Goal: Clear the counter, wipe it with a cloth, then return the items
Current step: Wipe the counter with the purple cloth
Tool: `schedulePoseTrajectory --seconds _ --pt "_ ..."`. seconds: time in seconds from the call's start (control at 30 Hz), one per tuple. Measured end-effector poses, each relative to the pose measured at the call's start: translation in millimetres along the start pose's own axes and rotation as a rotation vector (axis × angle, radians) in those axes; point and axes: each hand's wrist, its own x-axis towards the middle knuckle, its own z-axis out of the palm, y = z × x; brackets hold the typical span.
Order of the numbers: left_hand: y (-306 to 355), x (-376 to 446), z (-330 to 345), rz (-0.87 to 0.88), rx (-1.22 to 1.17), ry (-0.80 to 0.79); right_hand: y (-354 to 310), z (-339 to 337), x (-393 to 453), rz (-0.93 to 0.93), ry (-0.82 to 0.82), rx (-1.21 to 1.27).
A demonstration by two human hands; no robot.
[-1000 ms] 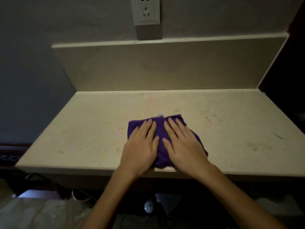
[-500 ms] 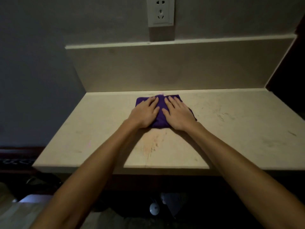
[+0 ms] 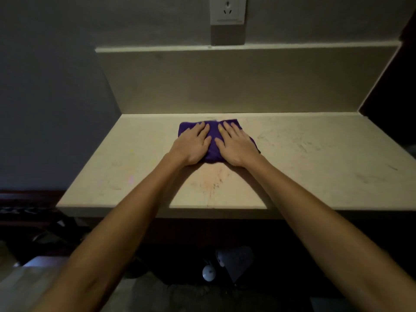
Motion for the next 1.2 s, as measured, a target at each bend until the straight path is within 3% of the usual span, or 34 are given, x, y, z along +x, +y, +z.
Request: schedulePoseTrajectory --seconds 0.2,0.33,0.57,0.87,1.2 --pt "30 -131 2 -0.042 -0.047 0.085 -30 12 -121 -0.065 0.054 0.017" --pt "38 -155 3 -0.084 -0.030 0.101 -35 12 -142 -0.093 0.048 -0.009" --pt "6 -101 2 -0.075 -0.074 0.084 -28 10 -76 -0.145 0.007 0.020" --pt "-93 24 3 -0.015 0.199 -0.055 -49 23 70 -0.109 0.010 -0.022" --pt "-94 18 -2 -0.047 0.057 -0.015 -65 27 60 -0.021 0.025 -0.029"
